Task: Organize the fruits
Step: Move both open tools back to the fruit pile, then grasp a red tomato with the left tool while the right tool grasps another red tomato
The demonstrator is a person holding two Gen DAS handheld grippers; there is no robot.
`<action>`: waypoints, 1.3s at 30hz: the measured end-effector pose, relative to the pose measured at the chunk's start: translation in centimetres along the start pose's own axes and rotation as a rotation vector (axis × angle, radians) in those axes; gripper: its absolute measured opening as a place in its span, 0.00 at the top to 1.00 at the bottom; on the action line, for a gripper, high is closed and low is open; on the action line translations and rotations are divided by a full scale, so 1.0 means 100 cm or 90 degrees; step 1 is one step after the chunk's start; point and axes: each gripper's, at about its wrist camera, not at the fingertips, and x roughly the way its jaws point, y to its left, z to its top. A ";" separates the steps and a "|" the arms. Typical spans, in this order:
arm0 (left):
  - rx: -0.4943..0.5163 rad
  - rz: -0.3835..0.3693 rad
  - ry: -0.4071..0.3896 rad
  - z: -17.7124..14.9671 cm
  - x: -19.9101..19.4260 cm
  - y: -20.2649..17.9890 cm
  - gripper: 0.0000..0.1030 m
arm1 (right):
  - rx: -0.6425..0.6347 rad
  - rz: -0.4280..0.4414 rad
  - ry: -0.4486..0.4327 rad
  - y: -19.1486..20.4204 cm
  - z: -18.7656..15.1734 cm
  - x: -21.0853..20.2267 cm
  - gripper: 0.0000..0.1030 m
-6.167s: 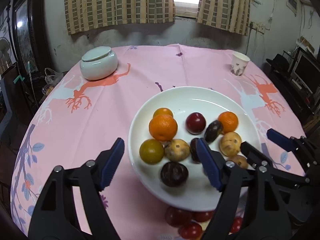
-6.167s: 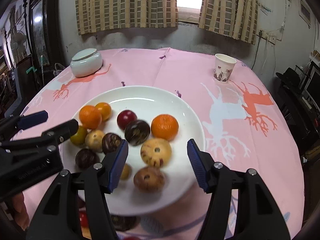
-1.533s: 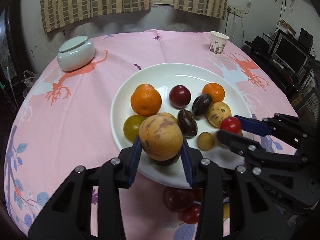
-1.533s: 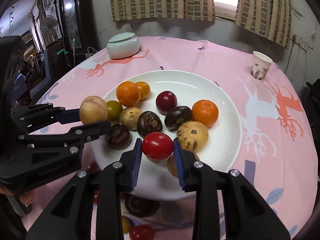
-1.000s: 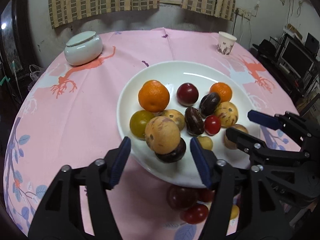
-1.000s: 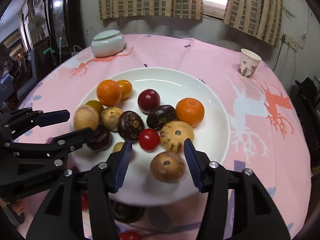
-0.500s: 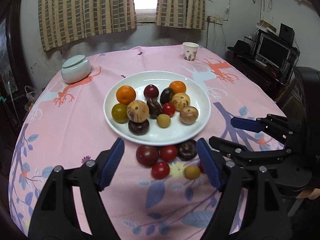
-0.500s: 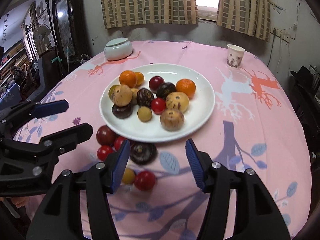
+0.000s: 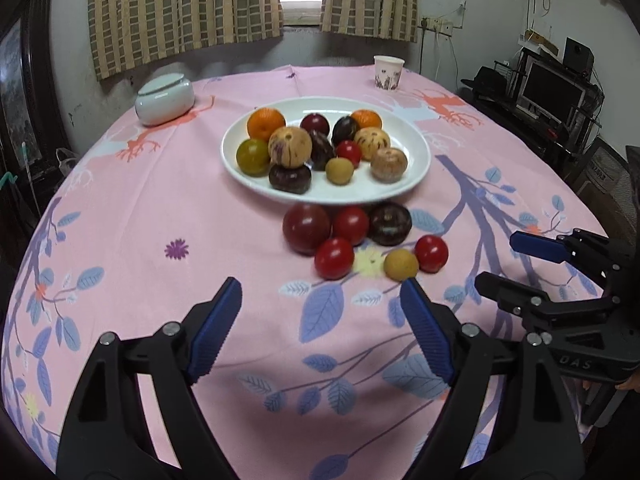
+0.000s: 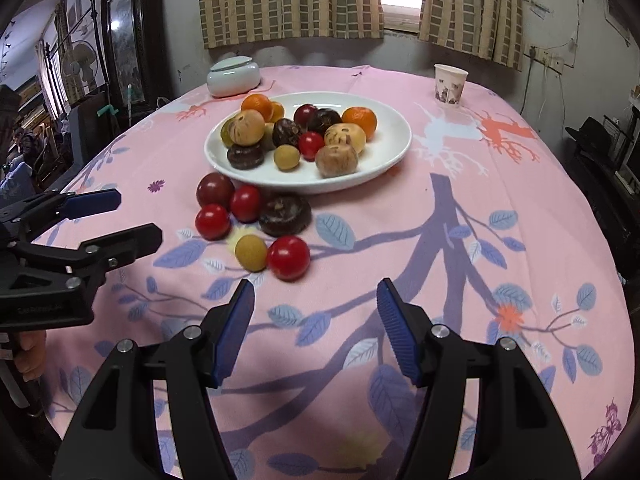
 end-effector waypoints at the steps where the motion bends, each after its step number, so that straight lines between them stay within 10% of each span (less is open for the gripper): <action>1: 0.001 0.004 0.004 -0.001 0.002 0.000 0.19 | -0.003 0.001 0.002 0.001 -0.001 0.000 0.37; 10: 0.002 0.062 0.064 0.009 0.035 -0.002 0.19 | -0.033 -0.026 0.021 0.016 -0.004 0.010 0.37; 35: -0.028 0.042 0.108 0.020 0.063 -0.004 0.30 | -0.041 -0.024 0.043 0.015 0.001 0.021 0.38; 39: -0.024 0.009 0.119 0.022 0.074 -0.009 0.64 | -0.043 -0.023 0.046 0.016 0.000 0.020 0.38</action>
